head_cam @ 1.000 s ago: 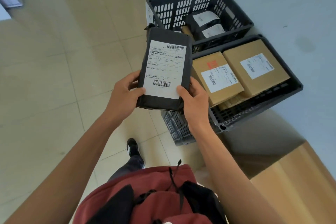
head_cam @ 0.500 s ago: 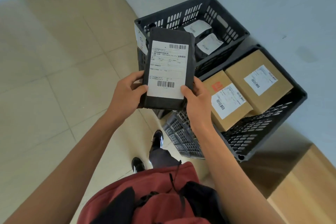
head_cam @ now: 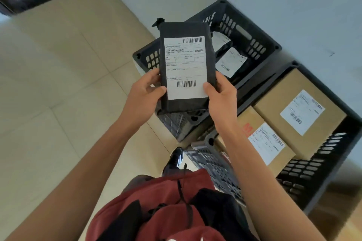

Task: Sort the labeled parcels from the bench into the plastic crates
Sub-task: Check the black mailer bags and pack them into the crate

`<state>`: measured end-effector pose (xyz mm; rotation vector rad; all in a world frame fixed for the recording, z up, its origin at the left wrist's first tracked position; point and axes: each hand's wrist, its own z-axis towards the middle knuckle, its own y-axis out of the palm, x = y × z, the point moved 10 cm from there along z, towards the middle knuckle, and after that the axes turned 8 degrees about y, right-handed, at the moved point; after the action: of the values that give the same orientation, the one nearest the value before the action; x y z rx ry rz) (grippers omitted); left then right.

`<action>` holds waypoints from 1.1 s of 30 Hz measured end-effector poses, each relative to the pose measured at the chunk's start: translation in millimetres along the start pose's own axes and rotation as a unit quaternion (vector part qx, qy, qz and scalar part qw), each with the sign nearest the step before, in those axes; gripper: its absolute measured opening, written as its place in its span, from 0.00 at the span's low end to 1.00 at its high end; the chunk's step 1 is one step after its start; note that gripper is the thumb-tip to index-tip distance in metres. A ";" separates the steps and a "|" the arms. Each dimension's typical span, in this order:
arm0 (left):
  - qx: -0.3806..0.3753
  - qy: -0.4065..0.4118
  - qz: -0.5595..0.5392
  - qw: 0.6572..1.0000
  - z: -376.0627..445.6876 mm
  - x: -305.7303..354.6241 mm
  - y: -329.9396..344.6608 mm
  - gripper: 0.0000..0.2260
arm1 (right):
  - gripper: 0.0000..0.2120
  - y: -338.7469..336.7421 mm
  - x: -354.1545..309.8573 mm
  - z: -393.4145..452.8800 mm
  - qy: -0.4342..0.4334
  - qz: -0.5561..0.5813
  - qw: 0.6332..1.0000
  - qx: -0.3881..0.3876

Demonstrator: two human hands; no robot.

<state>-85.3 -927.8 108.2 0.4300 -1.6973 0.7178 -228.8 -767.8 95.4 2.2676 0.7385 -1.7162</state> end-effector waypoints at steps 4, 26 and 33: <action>-0.029 -0.029 -0.023 0.999 40.0 -9.8 17.9 0.26 | 0.17 -0.8 1.6 43.2 0.018 -0.023 1.000 0.004; -0.016 -0.416 -0.207 0.885 118.3 -125.2 95.4 0.29 | 0.20 19.0 103.8 194.1 0.156 -0.175 0.970 -0.069; 0.132 -0.502 -0.248 0.818 114.3 -158.8 95.2 0.13 | 0.23 52.4 138.8 227.3 0.185 -0.238 0.946 -0.122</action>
<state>-190.0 -947.5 -81.5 1.6029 -2.2856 0.3139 -366.1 -877.1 -111.7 2.3863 1.5922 -1.2560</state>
